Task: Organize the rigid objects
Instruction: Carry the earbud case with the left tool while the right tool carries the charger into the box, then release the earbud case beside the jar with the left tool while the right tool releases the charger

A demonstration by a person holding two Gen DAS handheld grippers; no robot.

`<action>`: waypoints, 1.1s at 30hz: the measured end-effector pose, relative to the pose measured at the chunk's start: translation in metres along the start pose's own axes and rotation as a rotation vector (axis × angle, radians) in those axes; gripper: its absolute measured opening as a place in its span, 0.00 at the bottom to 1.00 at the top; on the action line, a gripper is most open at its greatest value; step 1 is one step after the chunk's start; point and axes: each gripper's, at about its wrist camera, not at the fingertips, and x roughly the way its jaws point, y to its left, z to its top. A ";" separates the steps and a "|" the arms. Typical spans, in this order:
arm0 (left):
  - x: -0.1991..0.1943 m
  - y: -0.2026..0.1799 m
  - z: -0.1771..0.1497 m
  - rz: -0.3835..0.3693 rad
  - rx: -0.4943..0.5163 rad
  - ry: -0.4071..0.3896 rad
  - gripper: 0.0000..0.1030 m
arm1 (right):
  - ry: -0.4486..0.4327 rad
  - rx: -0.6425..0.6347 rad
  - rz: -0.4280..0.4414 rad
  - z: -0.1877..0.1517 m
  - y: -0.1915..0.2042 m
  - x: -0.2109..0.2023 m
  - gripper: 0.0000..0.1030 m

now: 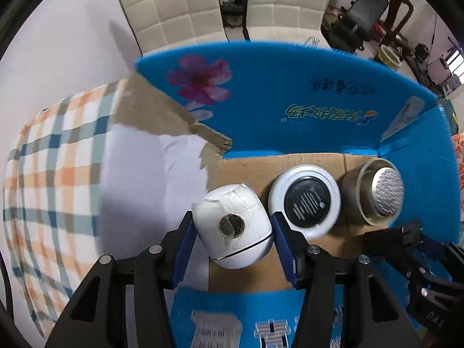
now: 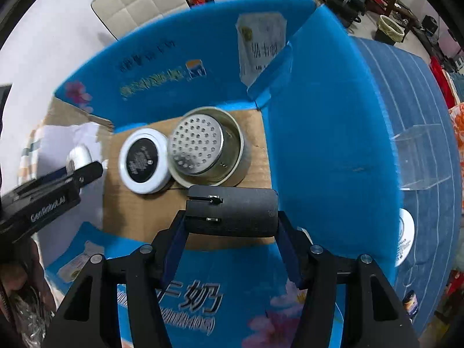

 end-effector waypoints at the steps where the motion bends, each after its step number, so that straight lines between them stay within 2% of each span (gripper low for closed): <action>1: 0.005 -0.002 0.003 0.001 0.006 0.003 0.48 | -0.006 -0.008 -0.009 0.002 0.003 0.002 0.60; 8: 0.017 -0.016 0.019 -0.012 0.017 0.011 0.48 | 0.001 -0.025 -0.033 0.012 0.016 0.008 0.60; 15: 0.022 -0.006 0.022 -0.015 0.010 0.022 0.48 | 0.020 -0.030 -0.025 0.019 0.019 0.010 0.60; 26: 0.033 0.001 0.027 -0.035 -0.010 0.079 0.49 | 0.061 -0.050 -0.024 0.007 0.024 0.028 0.63; 31: 0.028 0.000 0.028 -0.039 0.002 0.069 0.58 | 0.085 -0.024 -0.012 -0.001 0.021 0.038 0.68; 33: 0.025 -0.001 0.027 -0.053 0.005 0.070 0.70 | 0.095 -0.014 -0.007 0.000 0.021 0.039 0.68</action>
